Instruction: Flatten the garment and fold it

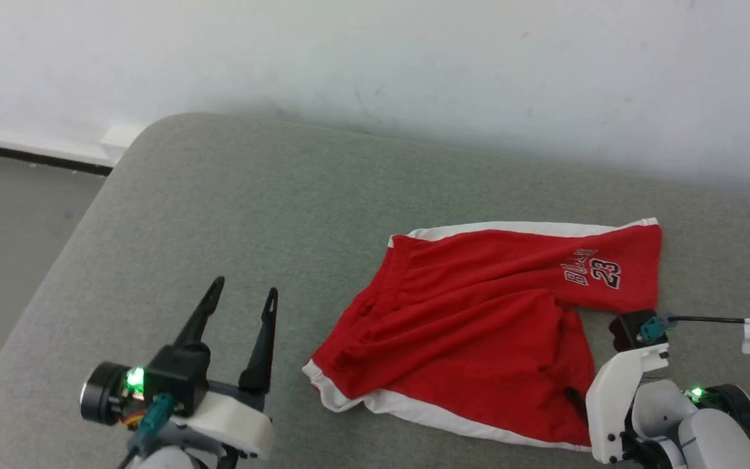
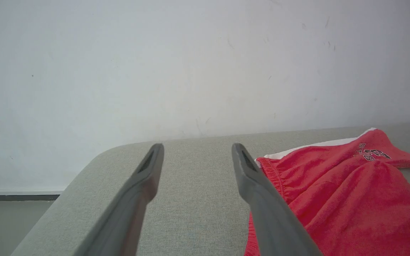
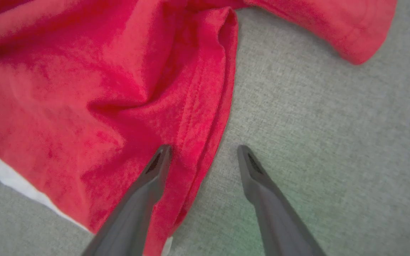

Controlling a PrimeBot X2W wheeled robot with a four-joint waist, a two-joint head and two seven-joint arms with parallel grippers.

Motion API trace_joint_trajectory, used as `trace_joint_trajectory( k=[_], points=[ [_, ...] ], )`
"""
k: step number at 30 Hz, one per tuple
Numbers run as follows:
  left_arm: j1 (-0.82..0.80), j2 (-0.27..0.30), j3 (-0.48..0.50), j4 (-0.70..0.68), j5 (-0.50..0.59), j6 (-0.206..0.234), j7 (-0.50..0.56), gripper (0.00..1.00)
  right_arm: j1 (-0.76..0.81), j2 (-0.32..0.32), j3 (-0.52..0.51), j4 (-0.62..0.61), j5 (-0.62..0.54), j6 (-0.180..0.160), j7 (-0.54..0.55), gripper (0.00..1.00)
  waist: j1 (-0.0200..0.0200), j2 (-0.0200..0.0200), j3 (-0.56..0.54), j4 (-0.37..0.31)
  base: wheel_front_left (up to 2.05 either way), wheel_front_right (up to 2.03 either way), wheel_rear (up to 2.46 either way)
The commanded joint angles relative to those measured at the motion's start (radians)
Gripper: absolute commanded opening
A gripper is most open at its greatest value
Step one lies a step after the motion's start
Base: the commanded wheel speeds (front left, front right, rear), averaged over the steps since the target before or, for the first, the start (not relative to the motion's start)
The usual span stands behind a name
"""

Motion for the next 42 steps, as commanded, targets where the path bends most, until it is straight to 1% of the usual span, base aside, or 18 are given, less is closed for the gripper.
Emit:
trace_joint_trajectory(
  k=[1,2,3,4,5,8,13,18,21,25,29,30,31,34,36,40,41,42],
  points=[
    [0.026,-0.019,0.024,-0.004,0.022,-0.014,-0.004,1.00,-0.009,0.004,-0.003,0.016,-0.001,-0.001,0.002,1.00,0.0000,-0.0002,0.016,0.029,0.00,0.00,0.00],
    [0.044,-0.035,0.045,-0.003,0.041,-0.028,-0.005,1.00,-0.010,0.004,-0.006,0.026,-0.001,-0.001,0.001,1.00,0.0000,-0.0002,0.020,0.033,0.00,0.00,0.00],
    [0.060,-0.052,0.066,0.001,0.055,-0.043,-0.005,1.00,-0.009,0.001,-0.003,0.035,-0.004,-0.001,-0.003,0.76,0.0000,-0.0002,0.023,0.036,0.00,0.00,0.00],
    [0.075,-0.069,0.088,0.005,0.065,-0.058,-0.005,1.00,-0.009,-0.001,-0.002,0.043,-0.005,-0.001,-0.009,0.35,0.0000,-0.0002,0.025,0.038,0.00,0.00,0.00],
    [0.086,-0.085,0.108,0.010,0.077,-0.075,-0.005,1.00,-0.008,-0.003,-0.002,0.050,-0.003,-0.001,-0.016,0.00,0.0000,-0.0002,0.026,0.039,0.00,0.00,0.00],
    [0.114,-0.125,0.153,0.028,0.110,-0.130,-0.005,1.00,0.003,-0.024,-0.014,0.039,0.011,-0.001,-0.049,0.00,0.0000,-0.0002,0.017,0.039,0.00,0.00,0.00],
    [0.170,-0.172,0.234,0.048,0.149,-0.195,-0.005,1.00,0.045,-0.084,-0.044,-0.060,0.034,-0.001,-0.087,0.00,0.0000,-0.0002,-0.023,-0.004,0.00,0.00,0.00],
    [0.209,-0.210,0.290,0.060,0.183,-0.257,-0.005,1.00,0.104,-0.136,-0.109,-0.199,0.062,-0.001,-0.041,0.00,0.0000,-0.0002,-0.046,-0.057,0.00,0.00,0.00],
    [0.212,-0.236,0.304,0.067,0.207,-0.291,-0.005,1.00,0.121,-0.162,-0.156,-0.246,0.071,-0.001,0.013,0.00,0.0000,-0.0002,-0.042,-0.070,0.00,0.00,0.00],
    [0.199,-0.269,0.321,0.074,0.238,-0.330,-0.005,1.00,0.095,-0.173,-0.196,-0.237,0.085,-0.001,0.070,0.00,0.0000,-0.0002,-0.019,-0.069,0.00,0.00,0.00],
    [0.186,-0.297,0.333,0.093,0.262,-0.361,-0.005,1.00,0.011,-0.196,-0.211,-0.125,0.054,-0.001,0.051,0.00,0.0000,-0.0002,0.008,-0.057,0.00,0.00,0.00],
    [0.184,-0.305,0.338,0.099,0.263,-0.368,-0.005,1.00,-0.010,-0.201,-0.204,-0.090,0.039,-0.001,0.037,0.20,0.0000,-0.0002,0.012,-0.056,0.00,0.00,0.00],
    [0.182,-0.312,0.343,0.104,0.264,-0.375,-0.005,1.00,-0.028,-0.208,-0.187,-0.056,0.026,-0.001,0.021,1.00,0.0000,-0.0002,0.017,-0.055,0.00,0.00,0.00],
    [0.175,-0.325,0.348,0.126,0.272,-0.402,-0.005,1.00,-0.068,-0.239,-0.137,0.020,-0.012,-0.001,-0.046,1.00,0.0000,-0.0002,0.024,-0.054,0.00,0.00,0.00],
    [0.176,-0.334,0.354,0.137,0.275,-0.414,-0.005,1.00,-0.088,-0.233,-0.138,0.048,-0.011,-0.001,-0.104,1.00,0.0000,-0.0002,0.020,-0.060,0.00,0.00,0.00],
    [0.193,-0.351,0.363,0.147,0.264,-0.441,-0.005,1.00,-0.086,-0.229,-0.129,0.049,-0.029,-0.001,-0.219,1.00,0.0000,-0.0002,-0.004,-0.086,0.00,0.00,0.00],
    [0.193,-0.351,0.363,0.147,0.264,-0.441,-0.005,1.00,-0.086,-0.229,-0.129,0.049,-0.029,-0.001,-0.219,1.00,0.0000,-0.0002,-0.004,-0.086,0.00,0.00,0.00],
    [0.199,-0.354,0.362,0.148,0.262,-0.448,-0.005,1.00,-0.079,-0.226,-0.132,0.041,-0.031,-0.001,-0.248,1.00,0.0000,-0.0002,-0.010,-0.093,0.00,0.00,0.00]
  ],
)
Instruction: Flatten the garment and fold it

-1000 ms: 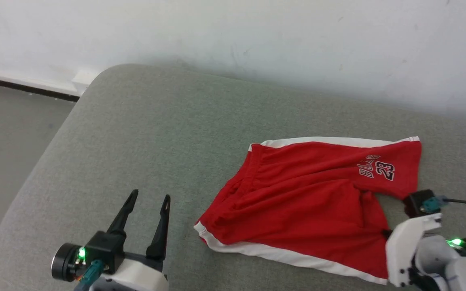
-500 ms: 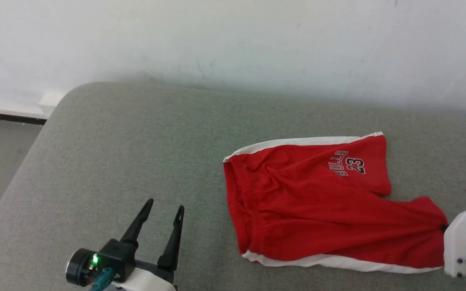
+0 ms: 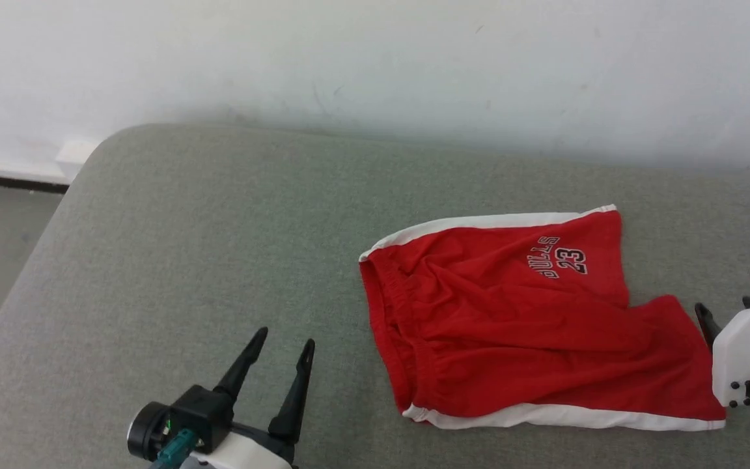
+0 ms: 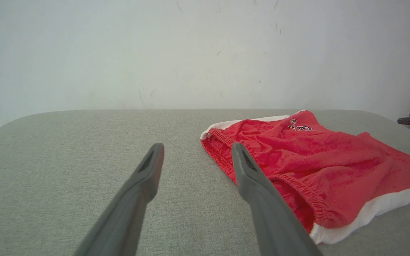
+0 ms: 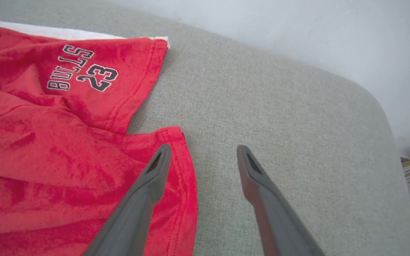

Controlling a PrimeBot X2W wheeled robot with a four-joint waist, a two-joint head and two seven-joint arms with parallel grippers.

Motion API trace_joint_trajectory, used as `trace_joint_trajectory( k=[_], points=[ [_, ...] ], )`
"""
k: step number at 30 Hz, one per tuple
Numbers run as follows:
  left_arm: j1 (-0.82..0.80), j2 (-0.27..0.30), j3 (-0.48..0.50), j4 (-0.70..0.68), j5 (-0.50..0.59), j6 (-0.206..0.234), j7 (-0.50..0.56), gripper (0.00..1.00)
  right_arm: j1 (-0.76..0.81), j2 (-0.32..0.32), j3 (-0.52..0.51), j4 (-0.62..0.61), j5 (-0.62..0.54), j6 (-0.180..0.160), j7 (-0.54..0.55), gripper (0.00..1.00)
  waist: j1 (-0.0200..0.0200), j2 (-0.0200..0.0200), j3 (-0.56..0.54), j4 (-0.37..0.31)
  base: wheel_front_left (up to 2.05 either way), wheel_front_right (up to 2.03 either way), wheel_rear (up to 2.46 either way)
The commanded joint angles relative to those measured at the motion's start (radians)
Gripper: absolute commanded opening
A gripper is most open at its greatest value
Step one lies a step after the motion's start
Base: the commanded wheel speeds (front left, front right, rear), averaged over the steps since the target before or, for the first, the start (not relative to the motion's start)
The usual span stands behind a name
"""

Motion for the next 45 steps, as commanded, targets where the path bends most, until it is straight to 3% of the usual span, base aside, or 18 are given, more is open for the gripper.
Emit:
trace_joint_trajectory(
  k=[1,7,12,16,22,34,35,37,45],
  points=[
    [0.012,-0.004,0.001,0.003,-0.004,-0.008,-0.005,1.00,0.011,0.005,0.001,-0.008,-0.002,-0.002,-0.015,1.00,0.0000,-0.0001,-0.023,-0.024,0.00,0.00,0.00],
    [0.033,0.010,-0.050,0.042,-0.042,-0.040,0.003,1.00,0.108,0.058,0.008,-0.133,0.052,-0.002,-0.193,1.00,0.0000,-0.0001,-0.041,-0.084,0.00,0.00,0.00],
    [0.022,0.043,-0.133,0.044,-0.074,-0.051,0.082,1.00,0.202,0.108,-0.010,-0.252,0.036,-0.002,-0.351,1.00,0.0000,-0.0001,-0.026,-0.125,0.00,0.00,0.00],
    [0.009,0.090,-0.201,0.024,-0.105,-0.054,0.163,1.00,0.266,0.197,-0.038,-0.302,0.021,-0.002,-0.438,1.00,0.0000,-0.0001,-0.017,-0.160,0.00,0.00,0.00],
    [-0.031,0.154,-0.294,0.008,-0.153,-0.054,0.252,1.00,0.313,0.267,-0.043,-0.296,0.011,-0.002,-0.474,1.00,0.0000,-0.0001,0.000,-0.204,0.00,0.00,0.00],
    [-0.111,0.177,-0.338,0.084,-0.184,-0.054,0.269,1.00,0.295,0.277,-0.042,-0.270,0.007,-0.002,-0.475,1.00,0.0000,-0.0001,0.044,-0.241,0.00,0.00,0.00],
    [-0.113,0.177,-0.340,0.090,-0.187,-0.054,0.268,0.94,0.292,0.277,-0.044,-0.269,0.007,-0.002,-0.474,1.00,0.0000,-0.0001,0.048,-0.241,0.00,0.00,0.00],
    [-0.118,0.176,-0.349,0.100,-0.194,-0.054,0.269,0.03,0.288,0.277,-0.049,-0.265,0.009,-0.002,-0.471,1.00,0.0000,-0.0001,0.054,-0.239,0.00,0.00,0.00],
    [-0.127,0.175,-0.344,0.105,-0.221,-0.048,0.217,0.00,0.302,0.243,-0.020,-0.232,0.018,-0.002,-0.388,1.00,0.0000,-0.0001,0.052,-0.204,0.00,0.00,0.00]
  ],
)
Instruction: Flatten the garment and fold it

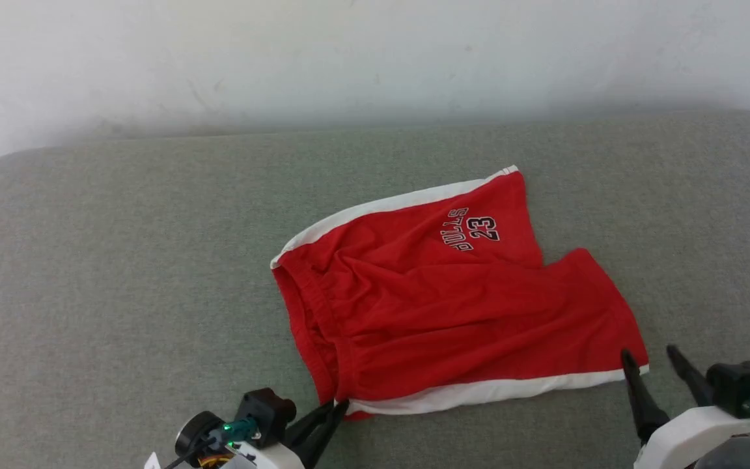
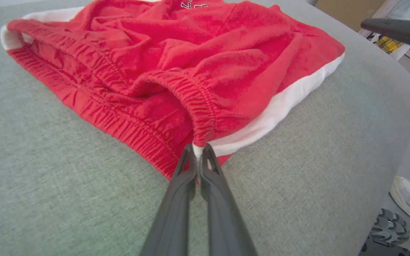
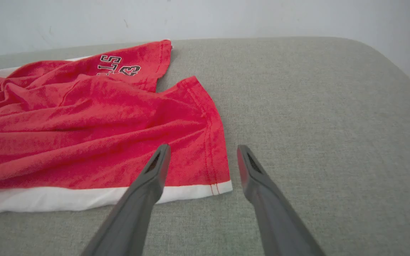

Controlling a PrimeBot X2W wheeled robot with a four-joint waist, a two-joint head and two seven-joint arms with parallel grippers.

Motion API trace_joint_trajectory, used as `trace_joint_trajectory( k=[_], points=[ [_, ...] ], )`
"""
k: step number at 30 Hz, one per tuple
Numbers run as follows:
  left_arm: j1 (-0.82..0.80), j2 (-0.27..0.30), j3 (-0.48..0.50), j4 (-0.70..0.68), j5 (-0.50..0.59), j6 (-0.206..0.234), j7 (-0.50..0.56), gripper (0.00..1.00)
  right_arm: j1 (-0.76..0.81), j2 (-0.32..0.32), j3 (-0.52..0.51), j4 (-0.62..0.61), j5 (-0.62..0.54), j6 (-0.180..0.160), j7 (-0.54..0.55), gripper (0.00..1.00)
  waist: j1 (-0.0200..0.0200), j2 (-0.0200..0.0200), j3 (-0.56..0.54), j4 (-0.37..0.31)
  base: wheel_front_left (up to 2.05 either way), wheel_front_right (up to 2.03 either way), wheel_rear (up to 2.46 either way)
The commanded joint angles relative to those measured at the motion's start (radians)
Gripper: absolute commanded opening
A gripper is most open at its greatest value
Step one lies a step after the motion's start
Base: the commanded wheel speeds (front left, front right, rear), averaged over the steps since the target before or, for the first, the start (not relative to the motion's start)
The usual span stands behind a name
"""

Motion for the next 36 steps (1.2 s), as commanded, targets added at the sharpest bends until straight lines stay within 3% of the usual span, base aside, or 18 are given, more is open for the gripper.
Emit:
trace_joint_trajectory(
  k=[1,9,16,28,29,30,31,36],
  points=[
    [-0.011,0.001,0.009,-0.003,-0.006,0.003,-0.014,0.00,0.004,-0.014,0.011,0.006,0.011,-0.002,0.024,1.00,-0.0001,-0.0001,-0.007,0.014,0.00,0.00,0.00],
    [0.014,0.002,0.018,-0.043,-0.006,0.031,-0.053,0.00,0.025,-0.072,-0.003,0.004,0.019,-0.002,0.279,1.00,-0.0001,-0.0001,-0.034,0.056,0.00,0.00,0.00],
    [0.016,-0.008,0.004,-0.062,-0.005,0.040,-0.053,0.00,-0.018,-0.092,0.036,0.021,0.004,-0.002,0.358,1.00,-0.0001,-0.0001,-0.031,0.071,0.00,0.00,0.00],
    [-0.003,-0.003,-0.009,-0.063,-0.006,0.038,-0.050,0.00,-0.081,-0.088,0.051,0.153,-0.027,-0.002,0.452,1.00,-0.0001,-0.0001,-0.010,0.089,0.00,0.00,0.00],
    [-0.004,-0.002,-0.009,-0.063,-0.007,0.039,-0.049,0.00,-0.080,-0.089,0.061,0.159,-0.023,-0.002,0.461,0.56,-0.0001,-0.0001,-0.009,0.089,0.00,0.00,0.00],
    [-0.004,-0.001,-0.009,-0.062,-0.007,0.039,-0.049,0.00,-0.078,-0.090,0.071,0.162,-0.017,-0.002,0.469,0.04,-0.0001,-0.0001,-0.009,0.089,0.00,0.00,0.00],
    [-0.004,-0.001,-0.009,-0.061,-0.008,0.040,-0.049,0.00,-0.075,-0.093,0.083,0.164,-0.010,-0.002,0.476,0.00,-0.0001,-0.0001,-0.010,0.089,0.00,0.00,0.00],
    [0.001,0.002,-0.012,-0.055,-0.010,0.043,-0.049,0.00,-0.066,-0.108,0.101,0.158,0.019,-0.002,0.494,0.00,-0.0001,-0.0001,-0.028,0.084,0.00,0.00,0.00]
  ],
)
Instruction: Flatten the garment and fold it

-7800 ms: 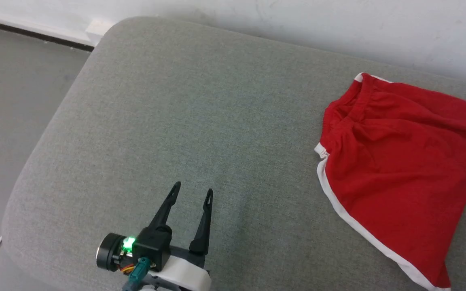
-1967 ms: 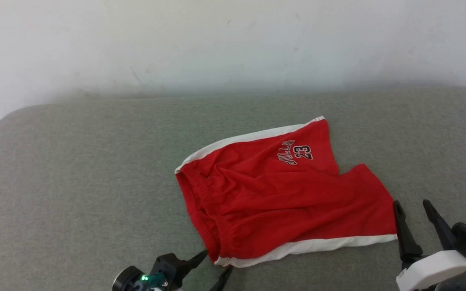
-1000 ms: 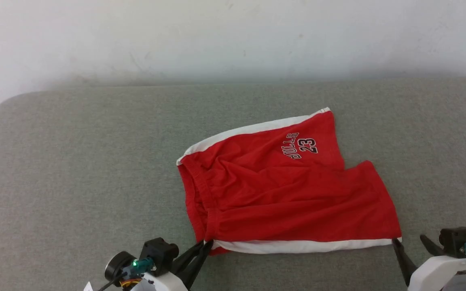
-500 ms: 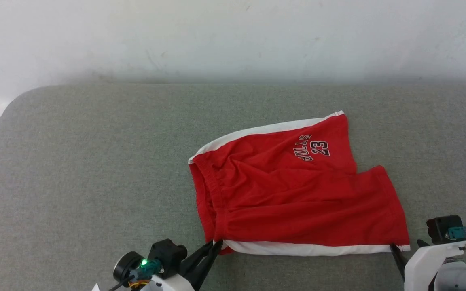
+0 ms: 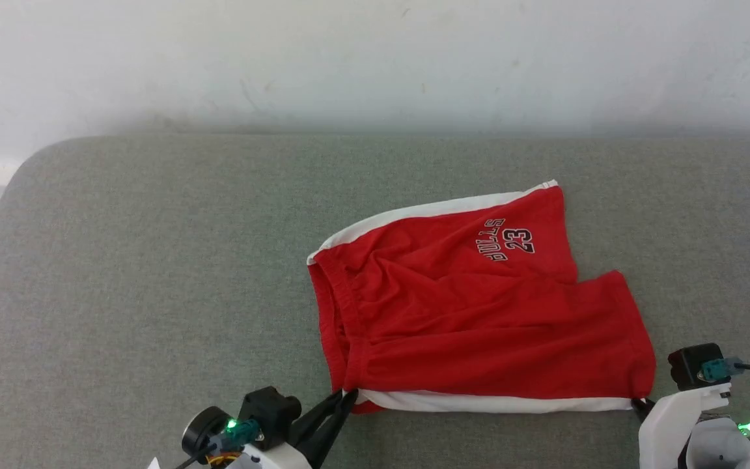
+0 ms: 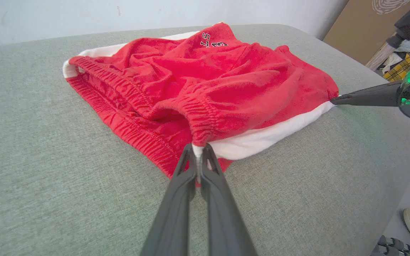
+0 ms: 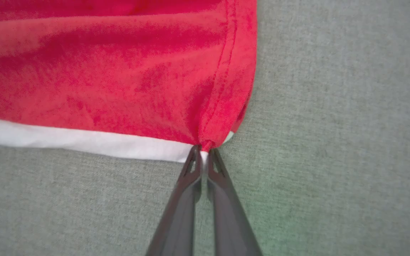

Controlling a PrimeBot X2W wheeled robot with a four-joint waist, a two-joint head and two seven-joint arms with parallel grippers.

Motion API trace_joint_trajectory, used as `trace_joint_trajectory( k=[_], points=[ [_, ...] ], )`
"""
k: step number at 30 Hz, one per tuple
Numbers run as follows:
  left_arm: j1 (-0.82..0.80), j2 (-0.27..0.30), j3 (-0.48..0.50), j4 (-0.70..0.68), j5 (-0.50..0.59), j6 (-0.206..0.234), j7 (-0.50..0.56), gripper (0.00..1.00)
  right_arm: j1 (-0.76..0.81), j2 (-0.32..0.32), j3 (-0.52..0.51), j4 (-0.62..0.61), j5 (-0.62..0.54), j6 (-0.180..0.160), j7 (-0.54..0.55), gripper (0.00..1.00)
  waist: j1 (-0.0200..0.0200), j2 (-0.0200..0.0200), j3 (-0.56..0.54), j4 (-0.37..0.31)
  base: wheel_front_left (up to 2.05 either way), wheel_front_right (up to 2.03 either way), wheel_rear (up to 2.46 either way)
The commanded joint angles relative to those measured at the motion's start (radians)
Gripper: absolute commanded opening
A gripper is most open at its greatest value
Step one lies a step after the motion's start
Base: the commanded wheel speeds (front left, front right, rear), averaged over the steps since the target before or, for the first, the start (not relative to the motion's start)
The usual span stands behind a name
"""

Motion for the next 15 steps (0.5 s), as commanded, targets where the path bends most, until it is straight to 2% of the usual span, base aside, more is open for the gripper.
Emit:
trace_joint_trajectory(
  k=[1,9,15],
  points=[
    [-0.003,0.006,0.000,0.001,-0.005,0.007,-0.004,0.00,0.023,-0.002,0.004,0.020,0.005,-0.001,0.016,0.00,0.0000,0.0000,-0.010,-0.003,0.00,0.00,0.00],
    [0.016,0.022,0.030,-0.051,-0.045,0.018,-0.012,0.00,0.019,-0.034,-0.050,-0.167,0.154,-0.001,0.053,0.00,0.0000,0.0000,-0.078,-0.019,0.00,0.00,0.00],
    [-0.023,0.081,0.074,-0.169,-0.059,0.017,0.017,0.00,-0.054,-0.065,-0.099,-0.334,0.282,-0.001,0.110,0.00,0.0000,0.0000,-0.121,-0.025,0.00,0.00,0.00]
  ],
)
